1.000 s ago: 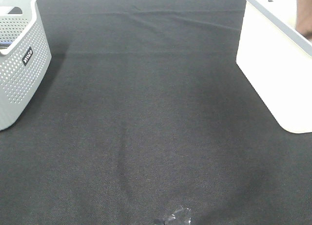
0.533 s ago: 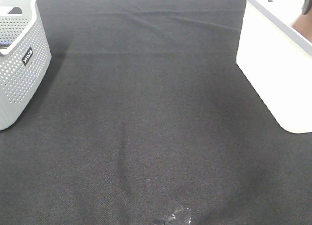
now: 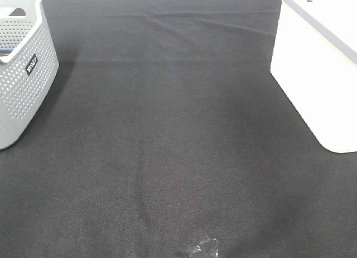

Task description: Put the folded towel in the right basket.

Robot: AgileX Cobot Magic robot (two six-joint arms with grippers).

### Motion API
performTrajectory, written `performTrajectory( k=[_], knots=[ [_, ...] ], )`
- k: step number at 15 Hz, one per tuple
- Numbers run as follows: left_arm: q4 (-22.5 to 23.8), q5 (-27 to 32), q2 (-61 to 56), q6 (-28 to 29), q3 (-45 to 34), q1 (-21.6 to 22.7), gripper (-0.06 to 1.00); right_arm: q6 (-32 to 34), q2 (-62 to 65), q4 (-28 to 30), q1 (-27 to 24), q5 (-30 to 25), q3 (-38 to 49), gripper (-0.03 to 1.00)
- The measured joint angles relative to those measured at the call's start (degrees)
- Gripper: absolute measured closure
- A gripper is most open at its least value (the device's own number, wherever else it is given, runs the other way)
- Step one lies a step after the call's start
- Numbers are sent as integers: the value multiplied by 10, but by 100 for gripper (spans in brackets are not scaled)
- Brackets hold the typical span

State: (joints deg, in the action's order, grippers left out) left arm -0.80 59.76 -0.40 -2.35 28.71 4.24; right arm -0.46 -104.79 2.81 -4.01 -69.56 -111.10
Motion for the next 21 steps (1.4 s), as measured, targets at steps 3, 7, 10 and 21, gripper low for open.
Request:
performTrajectory(
  k=[3,7,10,21],
  knots=[
    [0,0,0,0,0,0,-5,-1,206,-13,0,36,210,0],
    [0,0,0,0,0,0,-5,-2,402,-18,0,100,409,0],
    [0,0,0,0,0,0,-5,-13,632,-18,0,113,575,0],
    [0,0,0,0,0,0,-5,-9,1050,-33,0,61,808,0]
  ],
)
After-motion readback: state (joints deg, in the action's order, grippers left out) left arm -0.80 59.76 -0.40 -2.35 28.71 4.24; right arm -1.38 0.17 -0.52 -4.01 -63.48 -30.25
